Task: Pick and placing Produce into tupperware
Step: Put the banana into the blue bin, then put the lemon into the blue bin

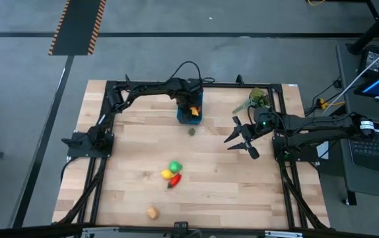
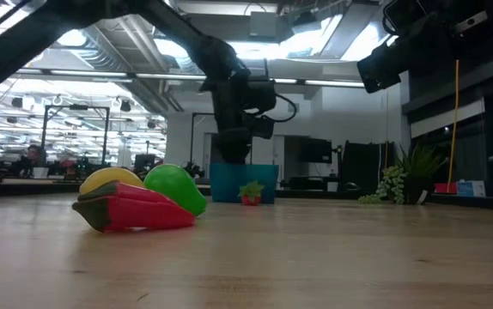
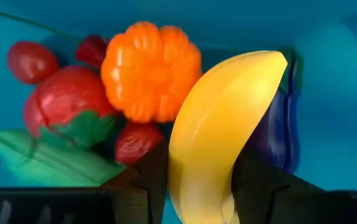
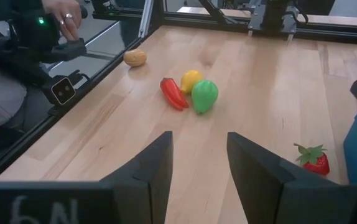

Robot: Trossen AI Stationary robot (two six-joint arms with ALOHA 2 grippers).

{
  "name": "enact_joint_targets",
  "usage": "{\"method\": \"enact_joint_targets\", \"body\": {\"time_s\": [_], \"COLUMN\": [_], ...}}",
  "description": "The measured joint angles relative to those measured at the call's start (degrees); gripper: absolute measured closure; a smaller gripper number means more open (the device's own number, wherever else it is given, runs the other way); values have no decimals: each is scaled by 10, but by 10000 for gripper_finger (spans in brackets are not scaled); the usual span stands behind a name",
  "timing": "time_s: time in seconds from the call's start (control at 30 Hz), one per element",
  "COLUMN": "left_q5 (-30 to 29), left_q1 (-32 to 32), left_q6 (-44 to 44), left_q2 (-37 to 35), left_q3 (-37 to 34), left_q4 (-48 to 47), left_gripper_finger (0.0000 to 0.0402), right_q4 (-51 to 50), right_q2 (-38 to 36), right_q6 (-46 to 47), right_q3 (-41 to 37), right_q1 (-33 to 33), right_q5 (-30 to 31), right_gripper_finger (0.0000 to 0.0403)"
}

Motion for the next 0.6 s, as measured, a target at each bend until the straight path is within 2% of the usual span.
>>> {"method": "enact_joint_targets", "body": {"time_s": [0.13,0.4,0.53,0.6], "left_q5": [-21,-24,-28,-51], "left_q1": [-3,-19,-29,-33], "left_q6": [-3,-21,-17,-19], "left_q2": [3,3,3,1], "left_q3": [25,35,35,35], "left_q4": [-29,-42,-43,-59], "left_gripper_finger": [270,178,163,162], "right_q4": [0,-4,-4,-4], "right_q2": [0,0,0,0], "right_q6": [0,0,0,0], "right_q3": [0,0,0,0], "right_q1": [0,0,0,0], "right_q5": [0,0,0,0], "right_gripper_finger": [250,250,250,250]}}
